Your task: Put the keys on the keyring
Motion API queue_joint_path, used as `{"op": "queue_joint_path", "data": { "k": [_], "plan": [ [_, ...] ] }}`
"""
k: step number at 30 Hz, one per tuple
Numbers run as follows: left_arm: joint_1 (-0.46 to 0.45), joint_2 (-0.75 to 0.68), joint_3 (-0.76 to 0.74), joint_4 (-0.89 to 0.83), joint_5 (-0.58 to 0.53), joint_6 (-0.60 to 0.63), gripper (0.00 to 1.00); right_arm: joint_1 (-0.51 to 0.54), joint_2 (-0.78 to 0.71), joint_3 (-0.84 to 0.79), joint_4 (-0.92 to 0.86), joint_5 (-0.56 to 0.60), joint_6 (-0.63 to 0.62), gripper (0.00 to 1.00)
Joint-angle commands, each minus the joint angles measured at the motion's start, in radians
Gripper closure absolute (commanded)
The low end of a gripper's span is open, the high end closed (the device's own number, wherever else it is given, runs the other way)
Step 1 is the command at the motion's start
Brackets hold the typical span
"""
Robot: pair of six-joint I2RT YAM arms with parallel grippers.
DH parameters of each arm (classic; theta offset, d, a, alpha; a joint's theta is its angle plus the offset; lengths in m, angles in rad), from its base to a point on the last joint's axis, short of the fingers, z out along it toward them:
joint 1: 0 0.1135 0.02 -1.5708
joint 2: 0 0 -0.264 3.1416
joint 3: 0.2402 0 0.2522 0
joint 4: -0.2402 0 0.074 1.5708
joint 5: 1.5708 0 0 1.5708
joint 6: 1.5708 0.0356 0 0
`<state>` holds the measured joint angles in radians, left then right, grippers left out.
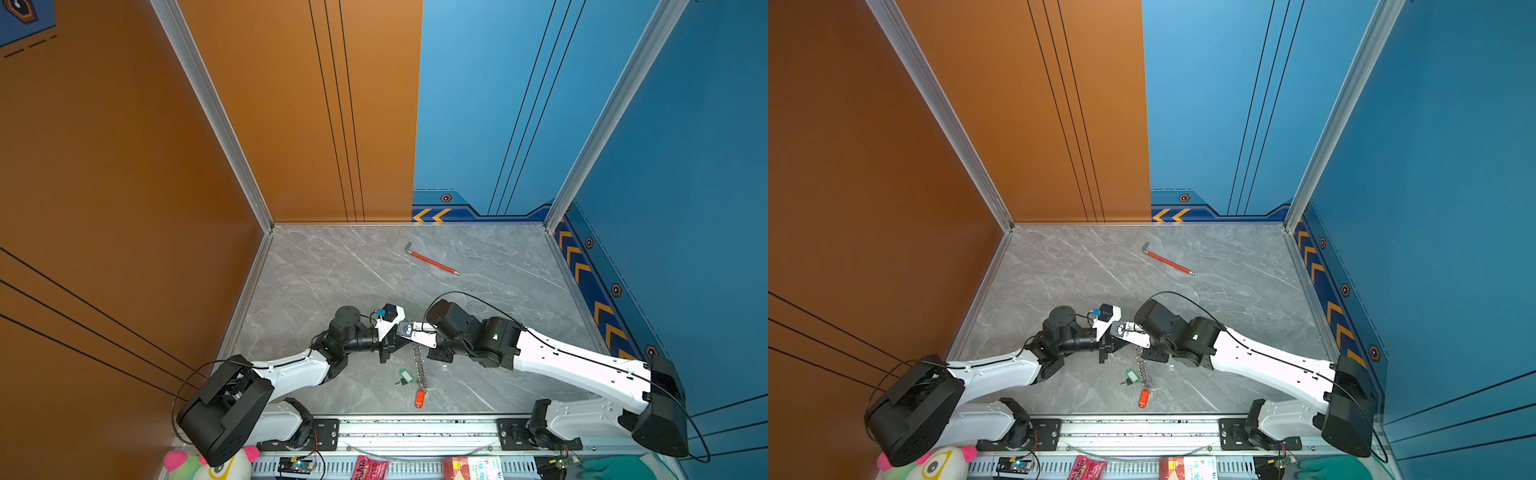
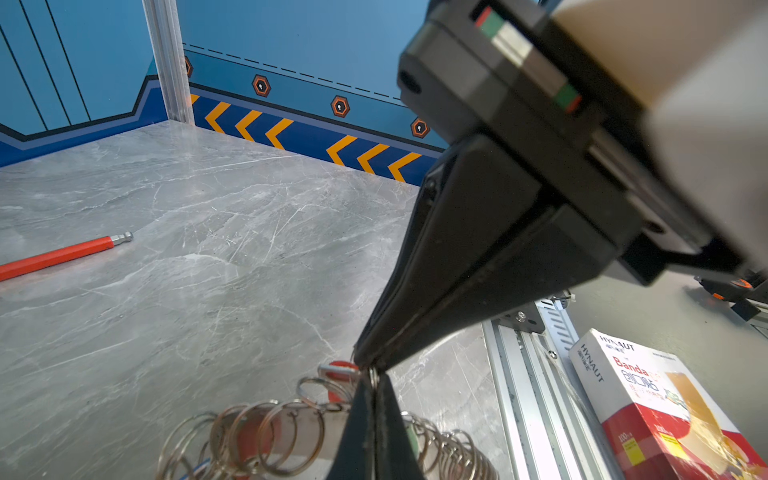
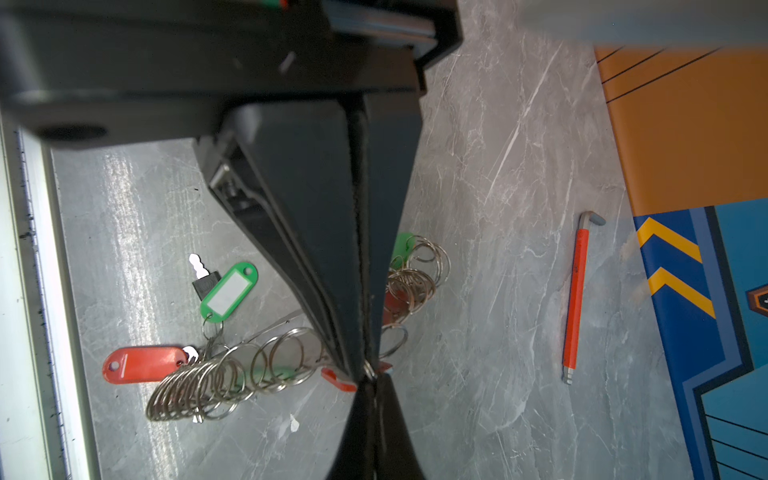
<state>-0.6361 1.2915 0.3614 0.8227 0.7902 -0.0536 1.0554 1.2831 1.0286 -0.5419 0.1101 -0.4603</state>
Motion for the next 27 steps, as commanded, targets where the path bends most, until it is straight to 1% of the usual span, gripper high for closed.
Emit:
{"op": "queue_joint_path", "data": {
  "k": [1, 3, 9, 13, 18, 27],
  "plan": [
    [-0.005, -0.004, 0.011, -0.002, -0.017, 0.022, 1.00, -0.002, -0.019, 0.005, 0.080, -0.004, 0.023, 1.00],
    [-0.005, -0.007, 0.009, -0.002, -0.029, 0.024, 1.00, -0.008, -0.024, -0.002, 0.089, -0.005, 0.031, 1.00],
    [-0.006, -0.023, 0.004, -0.003, -0.062, 0.024, 1.00, -0.060, -0.091, -0.067, 0.147, 0.000, 0.079, 0.87],
    [-0.007, -0.033, 0.004, -0.004, -0.078, 0.024, 1.00, -0.083, -0.132, -0.109, 0.187, -0.009, 0.109, 0.81],
    [-0.011, -0.042, 0.001, -0.004, -0.084, 0.024, 1.00, -0.090, -0.102, -0.120, 0.212, -0.001, 0.136, 0.81],
    [-0.017, -0.067, -0.008, -0.004, -0.112, 0.029, 1.00, -0.086, -0.068, -0.140, 0.237, -0.035, 0.157, 0.81]
  ]
}}
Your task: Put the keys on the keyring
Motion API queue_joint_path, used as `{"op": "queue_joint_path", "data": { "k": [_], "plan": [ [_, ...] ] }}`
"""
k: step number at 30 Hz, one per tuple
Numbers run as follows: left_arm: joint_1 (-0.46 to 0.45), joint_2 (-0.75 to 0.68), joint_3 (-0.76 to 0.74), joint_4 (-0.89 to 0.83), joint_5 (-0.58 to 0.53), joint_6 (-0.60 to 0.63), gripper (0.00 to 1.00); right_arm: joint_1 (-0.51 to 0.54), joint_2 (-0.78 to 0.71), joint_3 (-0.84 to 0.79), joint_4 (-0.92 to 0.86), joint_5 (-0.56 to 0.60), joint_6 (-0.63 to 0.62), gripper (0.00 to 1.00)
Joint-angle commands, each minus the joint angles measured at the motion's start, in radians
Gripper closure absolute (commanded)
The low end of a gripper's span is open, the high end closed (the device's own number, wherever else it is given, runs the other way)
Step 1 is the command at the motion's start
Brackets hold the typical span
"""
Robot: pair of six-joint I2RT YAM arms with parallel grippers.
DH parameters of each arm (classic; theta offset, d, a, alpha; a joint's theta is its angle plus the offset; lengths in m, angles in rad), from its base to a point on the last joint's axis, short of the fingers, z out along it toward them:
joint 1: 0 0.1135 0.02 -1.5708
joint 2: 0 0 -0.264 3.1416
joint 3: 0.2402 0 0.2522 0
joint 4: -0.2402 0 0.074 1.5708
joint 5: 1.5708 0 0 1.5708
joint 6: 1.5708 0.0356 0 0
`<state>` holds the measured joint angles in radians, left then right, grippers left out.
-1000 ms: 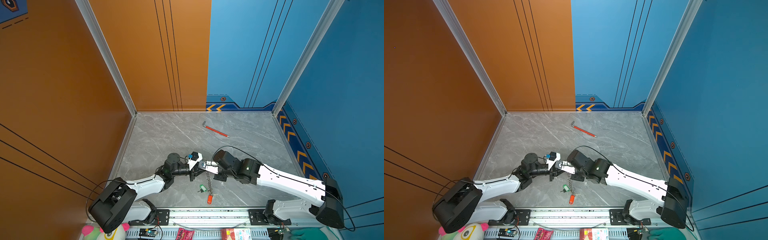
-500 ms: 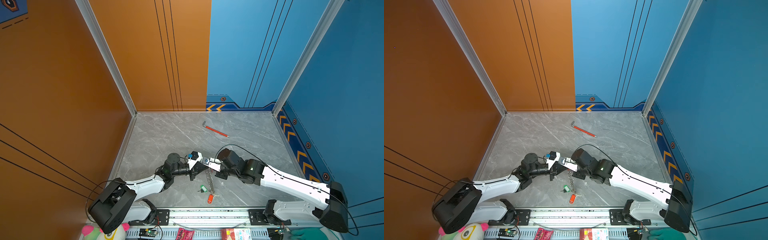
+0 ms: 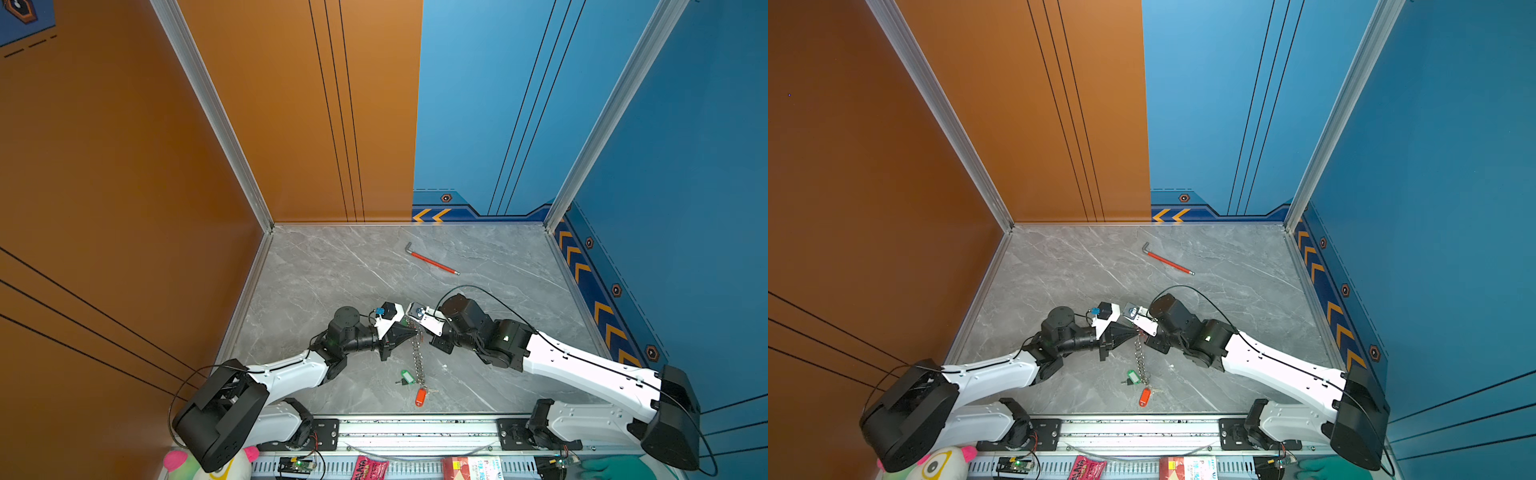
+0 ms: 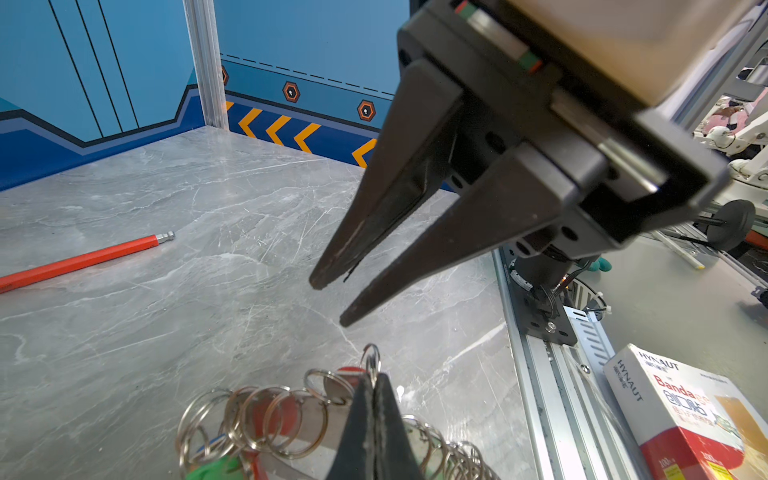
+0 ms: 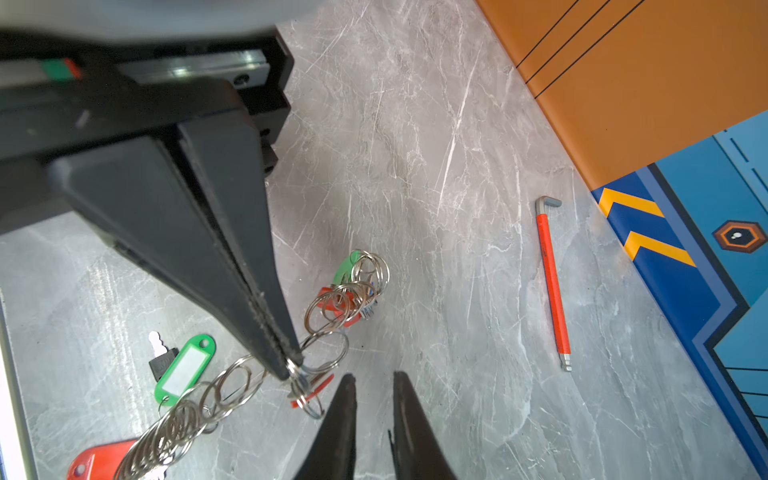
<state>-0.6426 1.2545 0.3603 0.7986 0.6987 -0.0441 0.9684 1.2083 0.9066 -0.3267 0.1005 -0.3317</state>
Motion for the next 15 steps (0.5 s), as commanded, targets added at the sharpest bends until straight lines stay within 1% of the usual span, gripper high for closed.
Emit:
{"op": "queue_joint_path", "data": {
  "k": [1, 4, 11, 15],
  "plan": [
    [-0.011, -0.033, -0.009, 0.020, -0.024, 0.019, 1.00, 0.001, 0.008, -0.020, 0.022, -0.030, 0.030, 0.81],
    [-0.012, -0.039, -0.012, 0.021, -0.039, 0.022, 1.00, 0.007, 0.015, -0.029, 0.023, -0.039, 0.039, 0.81],
    [-0.012, -0.046, -0.023, 0.040, -0.068, 0.022, 1.00, 0.015, 0.035, -0.038, 0.017, -0.019, 0.046, 0.82],
    [-0.011, -0.044, -0.036, 0.080, -0.089, 0.009, 1.00, 0.022, 0.041, -0.040, 0.026, -0.029, 0.059, 0.82]
  ]
}}
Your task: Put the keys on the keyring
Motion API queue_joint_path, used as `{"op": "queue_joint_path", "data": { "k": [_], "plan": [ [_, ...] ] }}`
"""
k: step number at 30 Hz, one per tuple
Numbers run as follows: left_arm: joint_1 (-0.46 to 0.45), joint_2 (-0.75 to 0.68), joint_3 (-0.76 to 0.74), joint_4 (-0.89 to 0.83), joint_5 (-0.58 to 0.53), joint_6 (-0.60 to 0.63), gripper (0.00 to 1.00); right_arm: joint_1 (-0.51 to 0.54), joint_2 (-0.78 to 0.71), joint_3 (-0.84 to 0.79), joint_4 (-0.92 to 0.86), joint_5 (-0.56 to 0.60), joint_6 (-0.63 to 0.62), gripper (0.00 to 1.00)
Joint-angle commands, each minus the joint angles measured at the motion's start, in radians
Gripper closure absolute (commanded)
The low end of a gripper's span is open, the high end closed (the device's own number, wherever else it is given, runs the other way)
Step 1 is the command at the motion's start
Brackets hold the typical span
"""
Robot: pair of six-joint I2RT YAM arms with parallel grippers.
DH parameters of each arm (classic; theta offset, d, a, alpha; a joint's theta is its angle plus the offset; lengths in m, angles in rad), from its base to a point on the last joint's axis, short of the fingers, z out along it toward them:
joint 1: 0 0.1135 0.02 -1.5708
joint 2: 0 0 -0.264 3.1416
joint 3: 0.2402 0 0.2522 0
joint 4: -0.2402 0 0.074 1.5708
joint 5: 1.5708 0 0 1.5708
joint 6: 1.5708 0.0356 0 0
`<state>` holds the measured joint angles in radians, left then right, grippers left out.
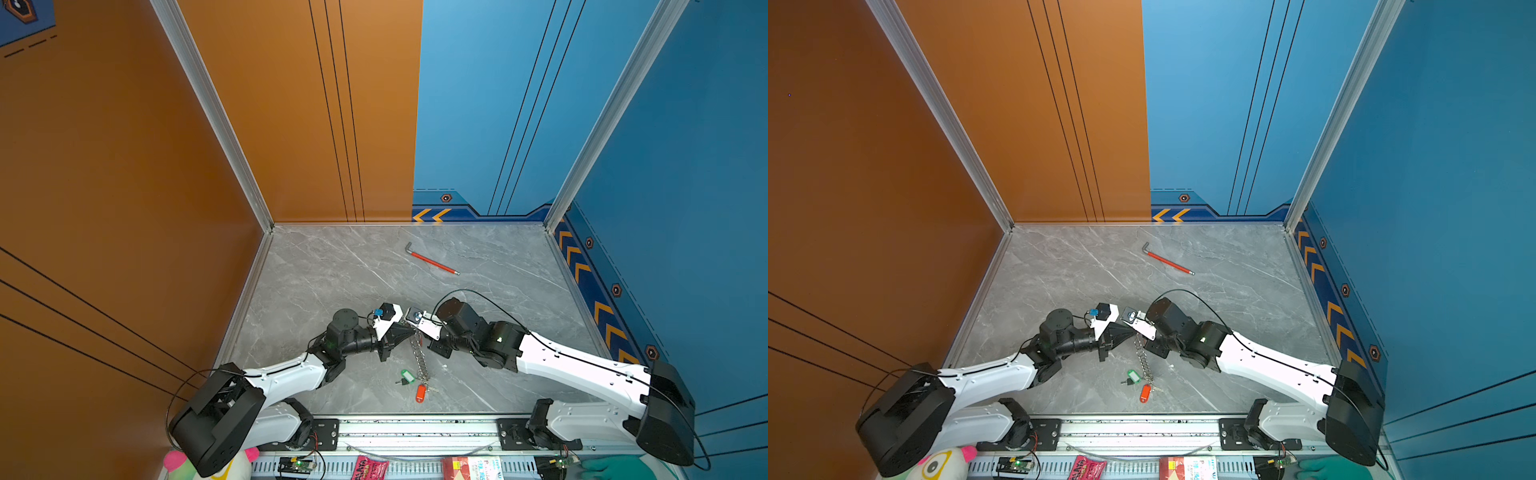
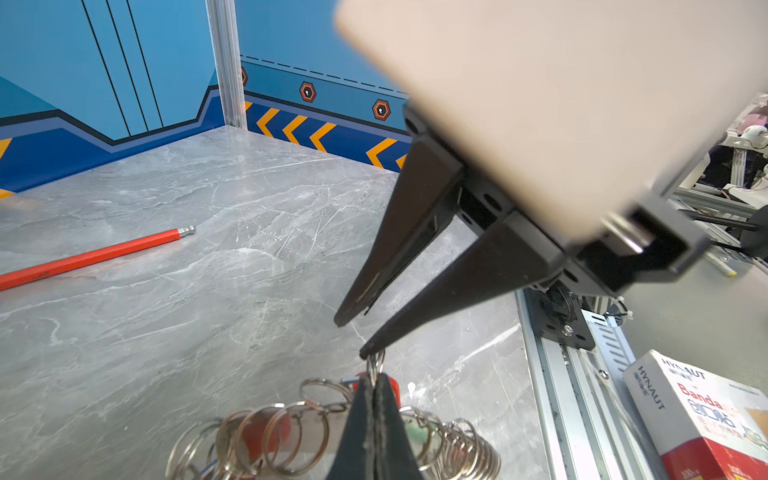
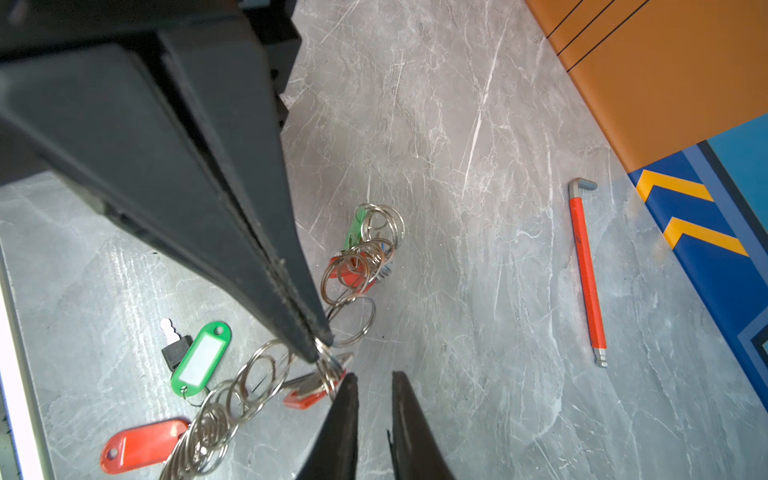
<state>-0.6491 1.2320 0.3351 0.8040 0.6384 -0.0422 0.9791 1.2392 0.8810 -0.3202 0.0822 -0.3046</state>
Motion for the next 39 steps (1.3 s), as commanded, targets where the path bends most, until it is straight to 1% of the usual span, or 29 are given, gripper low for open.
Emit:
{"op": "queue_joint_path", "data": {
  "k": [1, 6, 10, 15, 20, 25, 29, 35, 39],
  "plan": [
    [-0.004, -0.020, -0.014, 0.088, -0.031, 0.001, 1.00, 0.015, 0.012, -0.016, 0.026, -0.011, 0.034, 0.82],
    [-0.001, -0.014, -0.029, 0.164, -0.026, -0.039, 1.00, 0.005, -0.010, -0.021, 0.033, 0.006, 0.044, 0.82],
    [0.002, -0.021, -0.032, 0.164, -0.025, -0.040, 1.00, -0.027, -0.062, -0.033, 0.032, -0.047, 0.040, 0.82],
    [0.001, -0.020, -0.037, 0.164, -0.004, -0.026, 1.00, -0.046, -0.123, -0.051, 0.030, -0.065, 0.009, 0.82],
    [-0.001, -0.011, -0.033, 0.164, 0.048, -0.018, 1.00, -0.043, -0.165, -0.082, 0.027, -0.170, -0.045, 0.79],
    [-0.001, -0.012, -0.030, 0.164, 0.095, -0.018, 1.00, -0.039, -0.160, -0.096, 0.030, -0.230, -0.080, 0.77],
    [0.000, -0.014, -0.031, 0.165, 0.125, -0.017, 1.00, -0.036, -0.147, -0.102, 0.032, -0.234, -0.092, 0.76],
    [-0.001, -0.007, -0.024, 0.164, 0.160, -0.021, 1.00, -0.032, -0.129, -0.100, 0.038, -0.212, -0.097, 0.76],
    [-0.001, -0.005, -0.025, 0.164, 0.165, -0.022, 1.00, -0.032, -0.118, -0.096, 0.037, -0.200, -0.097, 0.79]
  ]
}}
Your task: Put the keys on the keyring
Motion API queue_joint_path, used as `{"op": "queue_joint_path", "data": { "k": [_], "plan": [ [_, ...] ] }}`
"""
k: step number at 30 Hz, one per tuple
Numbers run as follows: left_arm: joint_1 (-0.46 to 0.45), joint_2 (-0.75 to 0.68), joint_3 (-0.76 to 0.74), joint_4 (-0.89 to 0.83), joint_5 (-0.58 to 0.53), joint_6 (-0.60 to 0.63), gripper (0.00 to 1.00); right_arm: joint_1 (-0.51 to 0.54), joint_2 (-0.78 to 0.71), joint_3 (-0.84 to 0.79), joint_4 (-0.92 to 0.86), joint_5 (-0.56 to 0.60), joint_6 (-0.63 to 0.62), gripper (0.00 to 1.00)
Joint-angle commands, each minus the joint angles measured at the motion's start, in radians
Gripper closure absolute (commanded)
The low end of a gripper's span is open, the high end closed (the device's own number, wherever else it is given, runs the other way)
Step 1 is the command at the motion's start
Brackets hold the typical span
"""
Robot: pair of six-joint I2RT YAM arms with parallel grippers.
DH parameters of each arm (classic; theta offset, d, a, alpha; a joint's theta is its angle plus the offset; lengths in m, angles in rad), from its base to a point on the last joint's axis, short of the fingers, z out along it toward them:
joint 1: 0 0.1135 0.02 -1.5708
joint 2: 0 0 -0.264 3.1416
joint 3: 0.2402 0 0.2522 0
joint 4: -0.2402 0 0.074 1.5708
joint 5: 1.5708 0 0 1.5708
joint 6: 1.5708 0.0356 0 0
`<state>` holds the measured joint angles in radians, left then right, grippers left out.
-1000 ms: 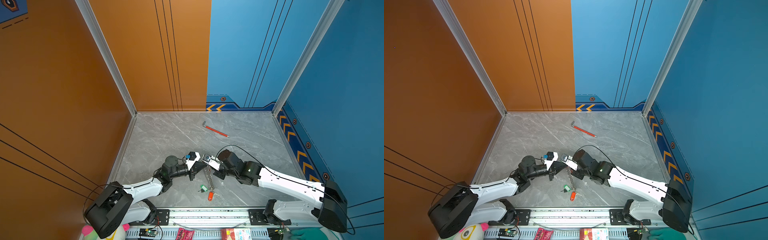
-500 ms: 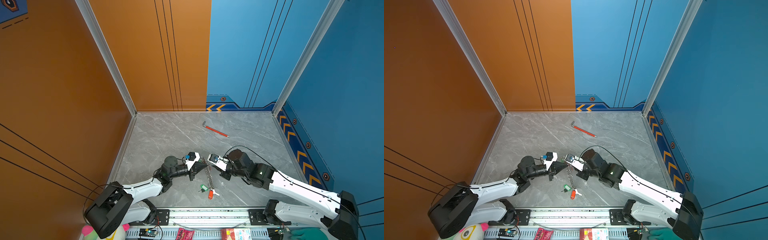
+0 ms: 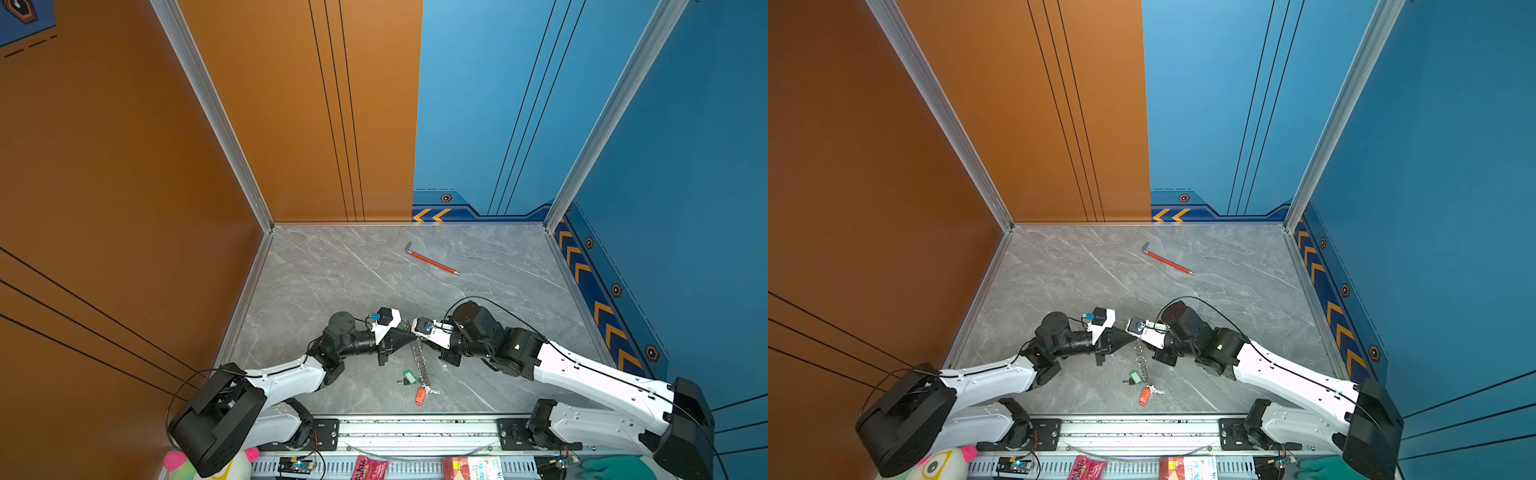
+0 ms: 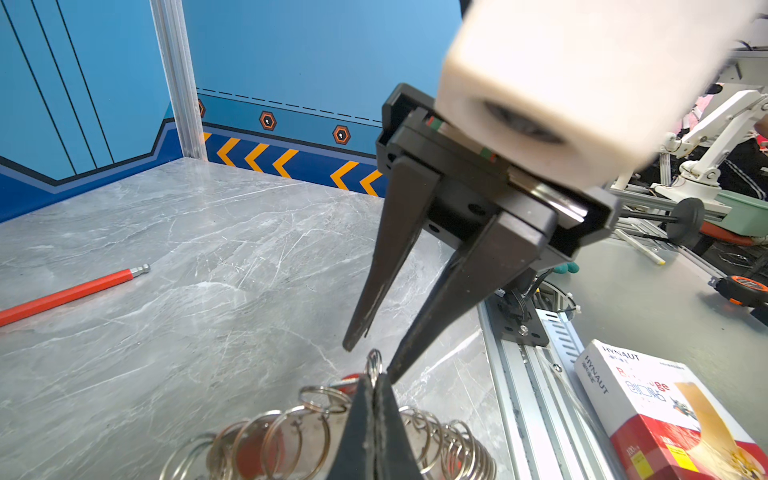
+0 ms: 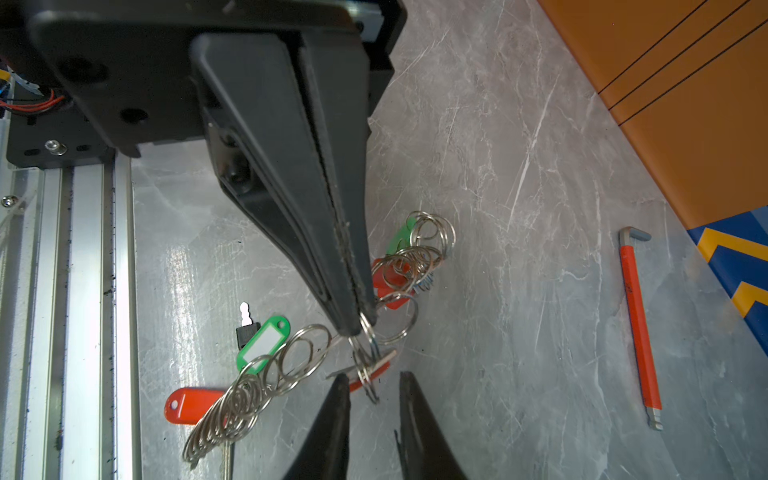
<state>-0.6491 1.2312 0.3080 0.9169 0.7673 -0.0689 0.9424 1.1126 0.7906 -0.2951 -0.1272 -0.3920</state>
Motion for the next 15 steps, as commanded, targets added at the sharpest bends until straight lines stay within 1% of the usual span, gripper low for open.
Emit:
{"op": "queue_joint_path", "data": {
  "k": [1, 6, 11, 15],
  "plan": [
    [-0.001, -0.003, 0.004, 0.051, 0.036, 0.004, 1.00, 0.005, 0.010, -0.005, 0.011, 0.004, -0.009, 0.80],
    [-0.001, 0.002, 0.006, 0.051, 0.030, 0.003, 1.00, 0.007, 0.015, -0.002, 0.008, 0.000, -0.008, 0.87],
    [0.000, 0.001, 0.005, 0.051, -0.002, 0.004, 1.00, 0.006, 0.012, -0.002, 0.009, 0.003, -0.005, 0.96],
    [0.005, -0.008, 0.000, 0.051, -0.038, 0.000, 1.00, 0.007, 0.006, -0.008, 0.023, 0.012, 0.001, 0.99]
  ]
}}
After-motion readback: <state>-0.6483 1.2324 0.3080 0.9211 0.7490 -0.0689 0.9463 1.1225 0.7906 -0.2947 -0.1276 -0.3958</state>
